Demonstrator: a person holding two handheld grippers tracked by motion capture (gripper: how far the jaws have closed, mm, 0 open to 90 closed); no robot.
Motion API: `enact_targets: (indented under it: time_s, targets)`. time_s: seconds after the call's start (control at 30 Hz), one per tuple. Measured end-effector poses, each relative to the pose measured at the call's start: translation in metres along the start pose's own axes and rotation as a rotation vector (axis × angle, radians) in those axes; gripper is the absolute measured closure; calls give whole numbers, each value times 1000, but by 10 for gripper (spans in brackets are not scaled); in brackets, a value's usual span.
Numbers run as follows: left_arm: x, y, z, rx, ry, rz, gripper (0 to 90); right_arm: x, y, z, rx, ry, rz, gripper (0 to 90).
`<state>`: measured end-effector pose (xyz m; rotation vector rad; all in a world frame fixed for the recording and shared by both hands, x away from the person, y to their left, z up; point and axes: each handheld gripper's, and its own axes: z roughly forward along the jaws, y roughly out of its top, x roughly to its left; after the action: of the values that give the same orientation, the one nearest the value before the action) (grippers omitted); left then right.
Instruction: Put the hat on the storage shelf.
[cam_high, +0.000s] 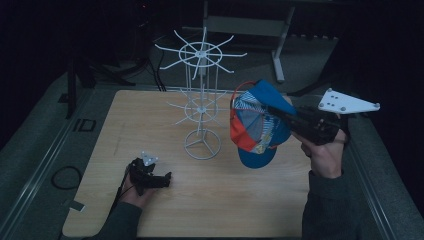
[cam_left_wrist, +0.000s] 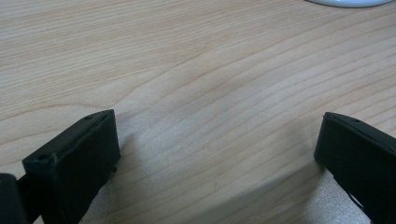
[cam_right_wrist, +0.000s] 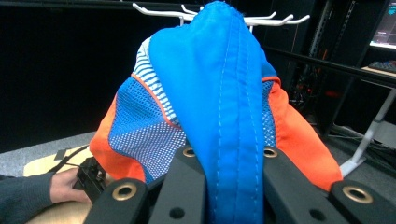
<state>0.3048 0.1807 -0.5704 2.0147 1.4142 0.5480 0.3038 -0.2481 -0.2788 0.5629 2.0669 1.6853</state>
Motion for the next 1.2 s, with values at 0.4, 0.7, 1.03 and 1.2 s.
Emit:
enact_targets:
  time_s: [0.4, 0.7, 1.03, 1.2]
  targets:
    - [0, 0, 0, 0, -1, 0, 1, 2, 7, -5, -49, 19, -6, 879]
    - [0, 0, 0, 0, 1, 0, 1, 6, 20, -6, -110, 47, -15, 879]
    - [0, 0, 0, -1, 1, 0, 1, 4, 30, 8, -131, 57, -9, 879]
    - [0, 0, 0, -1, 1, 0, 1, 0, 31, 24, -127, 59, 5, 878]
